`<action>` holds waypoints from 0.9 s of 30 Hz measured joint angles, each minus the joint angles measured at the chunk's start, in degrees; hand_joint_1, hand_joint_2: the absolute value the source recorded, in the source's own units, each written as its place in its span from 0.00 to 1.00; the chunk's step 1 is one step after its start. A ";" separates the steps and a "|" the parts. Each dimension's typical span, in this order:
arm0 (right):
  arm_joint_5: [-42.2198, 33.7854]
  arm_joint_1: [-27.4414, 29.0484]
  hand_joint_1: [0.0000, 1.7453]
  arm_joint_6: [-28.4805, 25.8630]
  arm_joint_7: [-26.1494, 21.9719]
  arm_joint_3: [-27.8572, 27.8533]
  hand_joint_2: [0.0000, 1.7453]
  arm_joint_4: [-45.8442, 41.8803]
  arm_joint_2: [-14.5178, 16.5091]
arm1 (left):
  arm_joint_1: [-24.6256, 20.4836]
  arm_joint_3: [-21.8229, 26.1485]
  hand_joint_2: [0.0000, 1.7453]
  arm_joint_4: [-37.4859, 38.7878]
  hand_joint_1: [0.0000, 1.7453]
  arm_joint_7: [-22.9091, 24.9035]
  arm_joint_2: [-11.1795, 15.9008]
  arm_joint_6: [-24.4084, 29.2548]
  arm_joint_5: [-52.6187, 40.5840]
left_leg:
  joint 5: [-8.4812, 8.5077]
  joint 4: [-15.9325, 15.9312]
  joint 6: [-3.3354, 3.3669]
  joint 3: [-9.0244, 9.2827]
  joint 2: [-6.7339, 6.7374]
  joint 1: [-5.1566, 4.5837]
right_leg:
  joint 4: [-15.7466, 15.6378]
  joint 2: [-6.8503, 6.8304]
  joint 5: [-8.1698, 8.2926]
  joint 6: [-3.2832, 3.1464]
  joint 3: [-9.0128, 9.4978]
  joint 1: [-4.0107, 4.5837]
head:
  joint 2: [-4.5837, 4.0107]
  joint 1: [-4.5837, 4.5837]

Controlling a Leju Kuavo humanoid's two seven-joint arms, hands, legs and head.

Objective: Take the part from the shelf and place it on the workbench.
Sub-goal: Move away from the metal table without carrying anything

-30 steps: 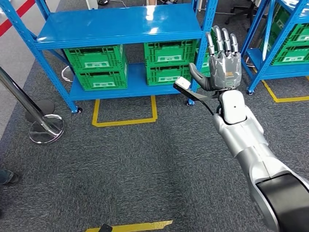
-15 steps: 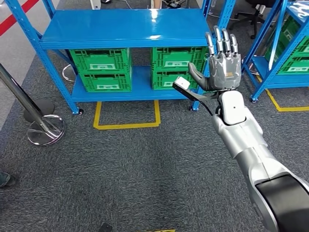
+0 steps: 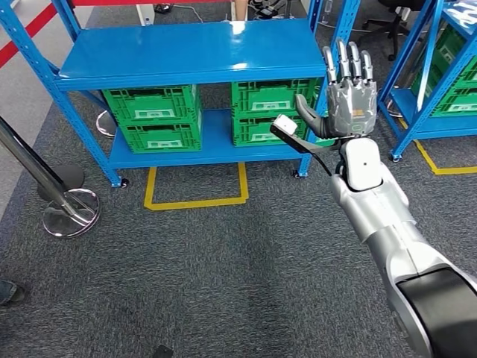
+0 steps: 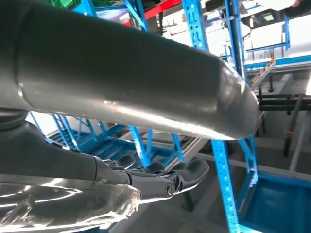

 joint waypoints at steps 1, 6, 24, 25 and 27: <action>0.00 0.08 0.00 0.01 -0.01 0.02 0.00 0.01 0.00 | 0.04 0.01 0.00 0.00 0.00 0.01 0.02 0.00 -0.01 | -0.49 1.29 -0.32 -1.33 0.02 0.34 | 0.02 0.02 -0.34 0.12 0.28 -0.04 | 0.00 0.00; -0.56 0.12 0.00 -0.13 0.18 -0.14 0.00 0.01 -0.03 | 0.08 -0.01 0.00 0.03 0.00 0.16 0.13 0.05 -0.10 | 8.29 -11.99 -1.33 2.78 0.32 1.09 | 0.67 0.17 -2.25 1.60 1.96 -0.61 | 0.00 -0.42; -0.19 0.09 0.00 0.54 1.00 -1.31 0.00 0.56 -0.90 | -0.01 0.02 0.00 0.04 0.00 0.33 -0.17 0.27 -0.34 | 4.12 -14.52 1.80 8.50 0.04 -0.80 | 1.33 0.18 0.57 0.56 -2.25 0.99 | 0.00 0.01; -0.19 0.06 0.00 0.59 1.03 -1.32 0.00 0.65 -0.91 | -0.03 0.02 0.00 0.04 0.00 0.36 -0.15 0.26 -0.34 | 3.89 -14.48 1.54 8.51 0.06 -0.73 | 1.19 0.23 0.51 0.44 -2.08 0.90 | 0.00 0.01; -0.16 -0.06 0.00 0.57 1.05 -1.34 0.00 0.81 -0.92 | -0.07 0.02 0.00 0.04 0.00 0.40 -0.11 0.31 -0.34 | 2.61 -12.36 0.85 7.67 0.11 -0.66 | 0.77 0.24 0.27 0.06 -1.40 0.59 | 0.00 -0.07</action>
